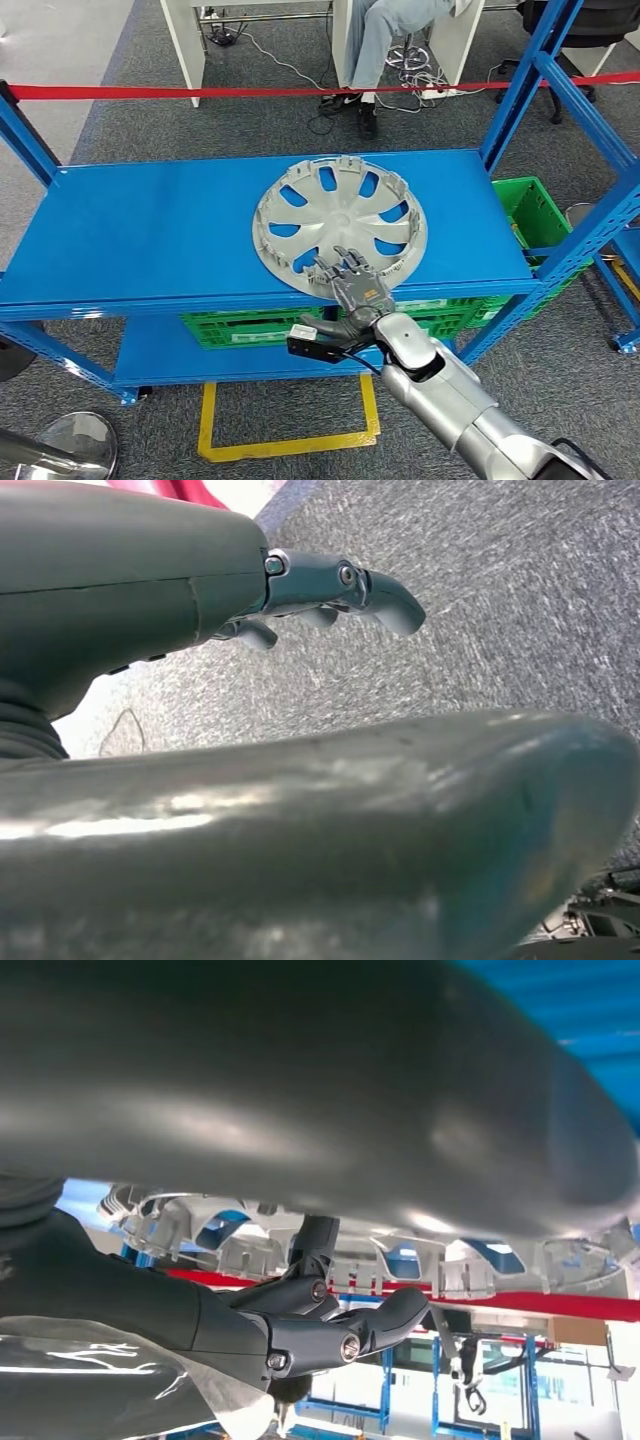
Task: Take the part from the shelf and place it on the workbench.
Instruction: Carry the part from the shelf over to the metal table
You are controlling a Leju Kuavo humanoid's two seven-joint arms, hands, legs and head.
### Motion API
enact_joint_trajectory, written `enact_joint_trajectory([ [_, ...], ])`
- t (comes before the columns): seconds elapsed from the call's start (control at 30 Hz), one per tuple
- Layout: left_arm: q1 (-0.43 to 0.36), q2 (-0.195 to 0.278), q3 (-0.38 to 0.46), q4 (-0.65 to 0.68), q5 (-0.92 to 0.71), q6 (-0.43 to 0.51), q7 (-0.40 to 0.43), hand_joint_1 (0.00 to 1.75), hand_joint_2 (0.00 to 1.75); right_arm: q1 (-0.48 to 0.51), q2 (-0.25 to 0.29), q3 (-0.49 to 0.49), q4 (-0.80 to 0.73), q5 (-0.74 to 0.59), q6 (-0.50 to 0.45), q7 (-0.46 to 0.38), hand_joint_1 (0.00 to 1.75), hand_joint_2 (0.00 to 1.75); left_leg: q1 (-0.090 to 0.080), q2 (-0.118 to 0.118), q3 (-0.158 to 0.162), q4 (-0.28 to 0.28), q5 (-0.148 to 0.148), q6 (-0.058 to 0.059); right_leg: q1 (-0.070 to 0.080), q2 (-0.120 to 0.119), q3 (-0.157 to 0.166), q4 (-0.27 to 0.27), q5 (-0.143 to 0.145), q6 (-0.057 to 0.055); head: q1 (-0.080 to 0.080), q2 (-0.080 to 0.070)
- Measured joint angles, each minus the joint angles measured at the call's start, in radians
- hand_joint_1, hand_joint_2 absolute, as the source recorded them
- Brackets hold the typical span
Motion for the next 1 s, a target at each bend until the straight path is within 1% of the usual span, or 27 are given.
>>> enact_joint_trajectory([
  [0.2, 0.003, -0.003, 0.006, -0.001, 0.001, 0.0, 0.001, 0.0, 0.0, 0.001, 0.005, 0.002, 0.017, -0.003, -0.002, -0.002, 0.0, 0.0, 0.0, 0.0, 0.0, 0.0, 0.0, 0.0, 0.0, 0.0, 0.0, 0.0, 0.0, 0.0, 0.0, 0.0],
  [0.4, 0.002, -0.005, 0.006, -0.001, 0.0, 0.0, -0.014, 0.0, 0.0, 0.011, 0.013, 0.004, 0.041, -0.012, -0.024, -0.017, 0.0, 0.0, 0.0, 0.0, 0.0, 0.0, 0.0, 0.0, 0.0, 0.0, 0.0, 0.0, 0.0, 0.0, 0.0, 0.0],
  [0.73, 0.002, -0.006, 0.006, -0.001, -0.001, 0.0, -0.015, 0.0, 0.0, 0.019, 0.024, 0.006, 0.061, -0.02, -0.044, -0.028, 0.0, 0.0, 0.0, 0.0, 0.0, 0.0, 0.0, 0.0, 0.0, 0.0, 0.0, 0.0, 0.0, 0.0, 0.0, 0.0],
  [1.0, -0.001, -0.006, 0.005, -0.001, 0.002, 0.0, -0.012, 0.0, 0.0, 0.016, 0.037, 0.006, 0.076, -0.023, -0.08, -0.036, 0.0, 0.0, 0.0, 0.0, 0.0, 0.0, 0.0, 0.0, 0.0, 0.0, 0.0, 0.0, 0.0, 0.0, 0.0, 0.0],
])
